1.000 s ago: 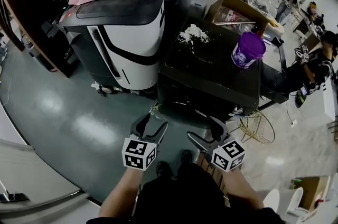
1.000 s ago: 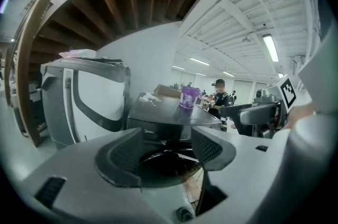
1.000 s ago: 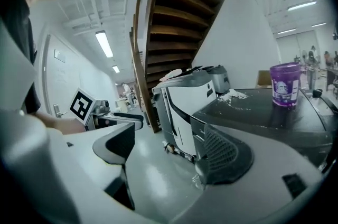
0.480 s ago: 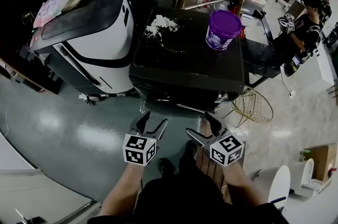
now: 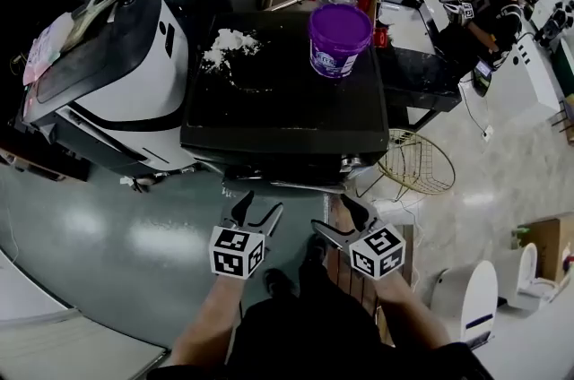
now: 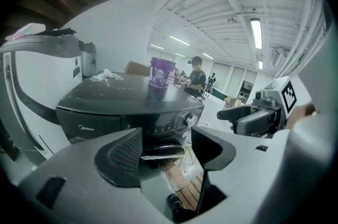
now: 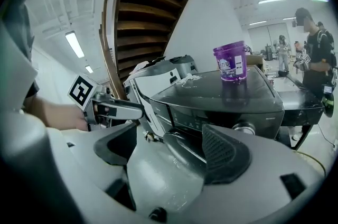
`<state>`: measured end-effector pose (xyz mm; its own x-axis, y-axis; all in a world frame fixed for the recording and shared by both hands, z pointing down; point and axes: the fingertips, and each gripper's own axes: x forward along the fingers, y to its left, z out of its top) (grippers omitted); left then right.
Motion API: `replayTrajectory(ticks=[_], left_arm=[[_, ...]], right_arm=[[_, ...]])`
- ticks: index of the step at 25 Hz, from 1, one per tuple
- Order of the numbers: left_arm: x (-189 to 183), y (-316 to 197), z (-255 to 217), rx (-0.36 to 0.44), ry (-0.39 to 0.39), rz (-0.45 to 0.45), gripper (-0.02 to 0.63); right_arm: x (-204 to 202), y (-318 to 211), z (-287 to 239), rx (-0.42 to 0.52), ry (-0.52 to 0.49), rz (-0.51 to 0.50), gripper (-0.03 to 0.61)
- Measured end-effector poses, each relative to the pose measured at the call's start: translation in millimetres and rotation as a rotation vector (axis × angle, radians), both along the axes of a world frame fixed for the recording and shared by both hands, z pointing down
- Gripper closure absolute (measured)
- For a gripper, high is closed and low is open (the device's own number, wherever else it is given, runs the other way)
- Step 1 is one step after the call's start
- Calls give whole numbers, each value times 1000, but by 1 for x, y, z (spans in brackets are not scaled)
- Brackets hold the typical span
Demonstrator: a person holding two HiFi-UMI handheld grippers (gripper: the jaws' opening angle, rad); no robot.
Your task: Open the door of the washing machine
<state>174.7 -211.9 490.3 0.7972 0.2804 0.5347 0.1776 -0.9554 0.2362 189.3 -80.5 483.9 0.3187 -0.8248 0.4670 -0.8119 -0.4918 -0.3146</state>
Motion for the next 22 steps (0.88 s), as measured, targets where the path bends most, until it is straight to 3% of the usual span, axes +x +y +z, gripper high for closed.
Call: replayTrajectory(ticks=[10, 22], left_arm=[[38, 29, 44, 30, -60, 29, 308], [58, 44, 113, 54, -162, 83, 308]], right_arm=[[38, 24, 54, -55, -26, -22, 186], [60, 21, 148, -174, -73, -102, 210]])
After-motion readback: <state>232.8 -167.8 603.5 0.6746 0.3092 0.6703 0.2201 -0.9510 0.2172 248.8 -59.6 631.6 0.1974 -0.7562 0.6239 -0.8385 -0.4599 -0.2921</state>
